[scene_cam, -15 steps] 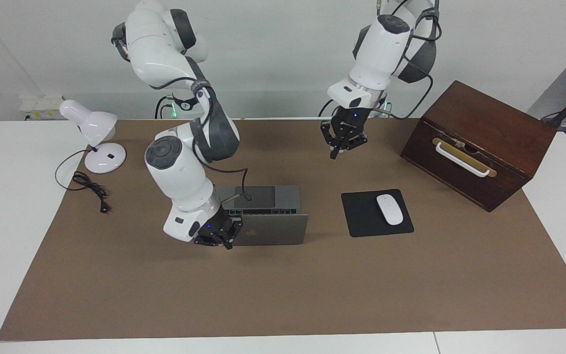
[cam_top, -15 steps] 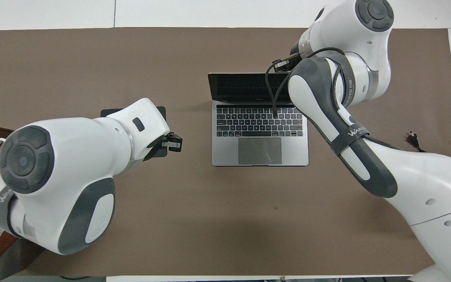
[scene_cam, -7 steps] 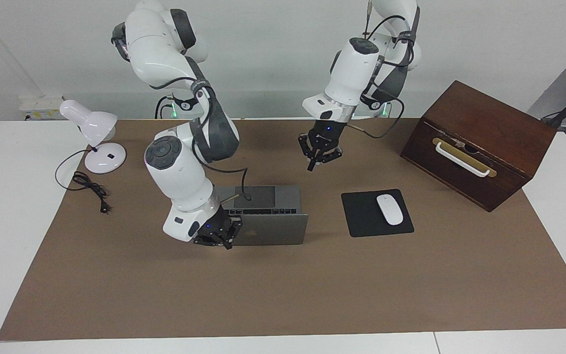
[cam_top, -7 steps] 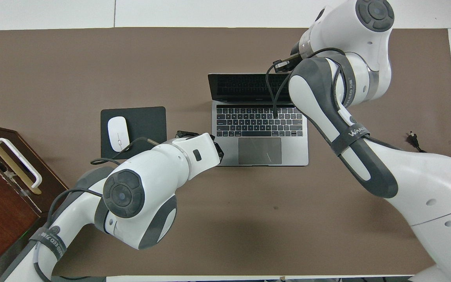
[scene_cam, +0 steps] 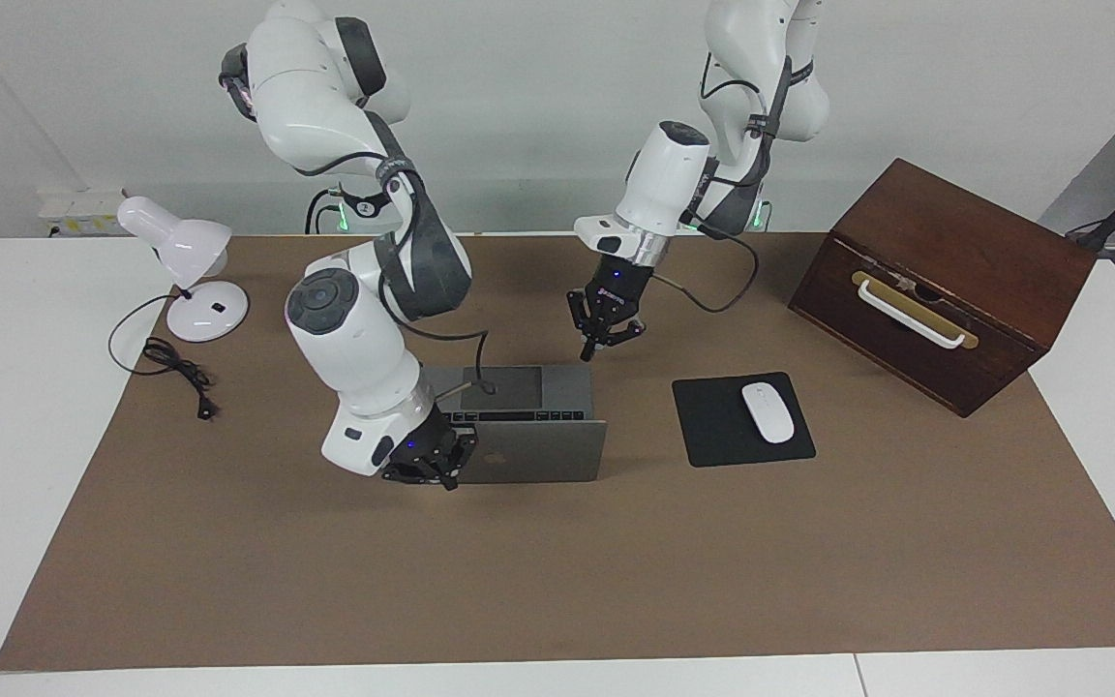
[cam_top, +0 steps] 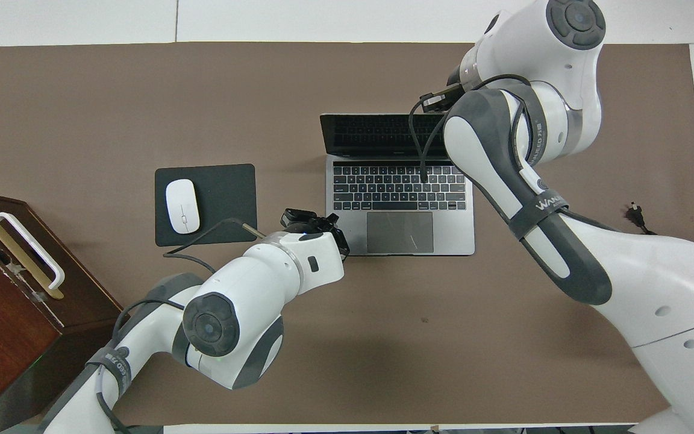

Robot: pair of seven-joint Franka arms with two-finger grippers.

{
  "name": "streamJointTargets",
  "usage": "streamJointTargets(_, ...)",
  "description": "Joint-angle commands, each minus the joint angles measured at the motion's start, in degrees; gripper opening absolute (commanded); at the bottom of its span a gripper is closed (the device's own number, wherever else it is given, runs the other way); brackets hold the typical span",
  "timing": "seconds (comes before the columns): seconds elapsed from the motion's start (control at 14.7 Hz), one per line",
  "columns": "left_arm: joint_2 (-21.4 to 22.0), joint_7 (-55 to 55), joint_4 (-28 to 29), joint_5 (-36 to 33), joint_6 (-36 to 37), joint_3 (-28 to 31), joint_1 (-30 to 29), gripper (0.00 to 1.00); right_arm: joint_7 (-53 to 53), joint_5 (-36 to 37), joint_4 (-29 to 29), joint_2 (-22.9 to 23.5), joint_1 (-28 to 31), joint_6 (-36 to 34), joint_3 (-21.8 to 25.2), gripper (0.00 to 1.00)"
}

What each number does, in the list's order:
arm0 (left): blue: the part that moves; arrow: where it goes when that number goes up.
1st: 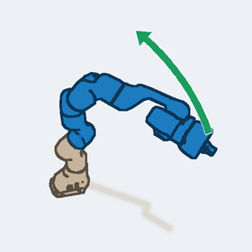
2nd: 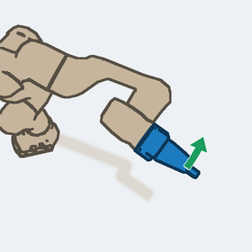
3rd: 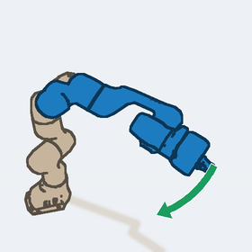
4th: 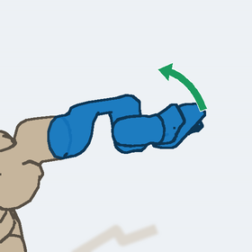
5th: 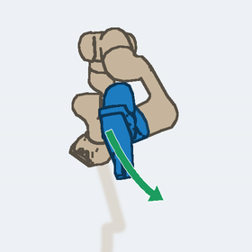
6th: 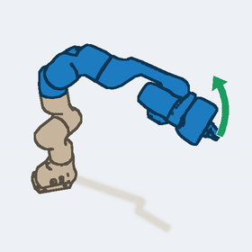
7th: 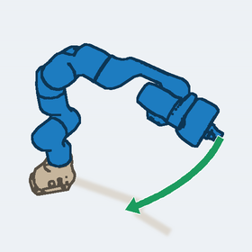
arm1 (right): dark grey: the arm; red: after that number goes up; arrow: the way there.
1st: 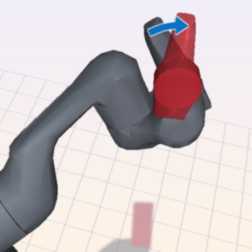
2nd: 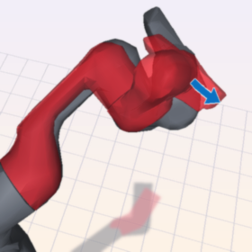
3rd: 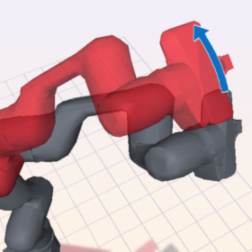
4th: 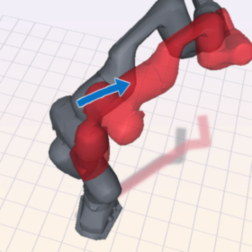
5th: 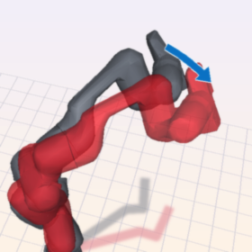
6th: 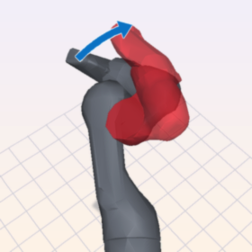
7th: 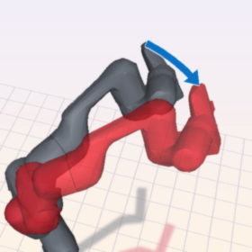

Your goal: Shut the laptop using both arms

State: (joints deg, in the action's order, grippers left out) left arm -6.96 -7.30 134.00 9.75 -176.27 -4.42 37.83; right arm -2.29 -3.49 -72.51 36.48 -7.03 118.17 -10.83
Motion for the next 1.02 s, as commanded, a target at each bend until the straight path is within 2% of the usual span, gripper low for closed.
streamJointTargets(0.0, -4.5, -2.1, 1.1, 1.4, -7.1, 1.0, 3.0, 0.0, 1.1, 0.6, -3.2, -2.4, 0.5, 0.0, -0.6, 0.0)
streamJointTargets(0.55, -4.9, -6.7, 5.6, 1.4, -12.2, 1.0, 2.7, 0.0, 1.1, 0.7, -3.7, -2.5, 0.5, 0.0, -0.6, 0.0)
streamJointTargets(0.96, -8.5, -7.0, 5.6, 1.4, -16.0, 1.0, 3.0, 0.0, 1.1, 0.7, -3.9, -2.5, 0.4, 0.0, -0.6, 0.0)
